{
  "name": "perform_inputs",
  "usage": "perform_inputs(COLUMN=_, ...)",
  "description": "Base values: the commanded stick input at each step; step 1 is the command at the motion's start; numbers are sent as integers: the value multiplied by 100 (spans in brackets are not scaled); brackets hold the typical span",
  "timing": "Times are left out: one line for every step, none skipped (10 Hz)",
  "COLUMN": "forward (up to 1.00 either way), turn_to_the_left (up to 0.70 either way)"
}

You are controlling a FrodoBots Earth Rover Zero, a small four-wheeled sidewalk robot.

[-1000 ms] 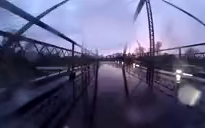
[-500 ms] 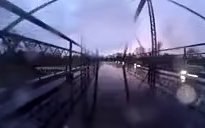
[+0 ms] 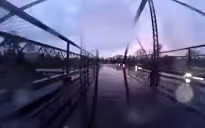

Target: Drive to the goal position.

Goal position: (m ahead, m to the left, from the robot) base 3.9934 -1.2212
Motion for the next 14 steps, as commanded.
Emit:
perform_inputs(forward=70, turn_to_the_left=0)
perform_inputs(forward=70, turn_to_the_left=0)
perform_inputs(forward=70, turn_to_the_left=0)
perform_inputs(forward=70, turn_to_the_left=0)
perform_inputs(forward=70, turn_to_the_left=0)
perform_inputs(forward=70, turn_to_the_left=0)
perform_inputs(forward=70, turn_to_the_left=0)
perform_inputs(forward=70, turn_to_the_left=0)
perform_inputs(forward=70, turn_to_the_left=0)
perform_inputs(forward=70, turn_to_the_left=0)
perform_inputs(forward=70, turn_to_the_left=0)
perform_inputs(forward=70, turn_to_the_left=0)
perform_inputs(forward=70, turn_to_the_left=0)
perform_inputs(forward=70, turn_to_the_left=0)
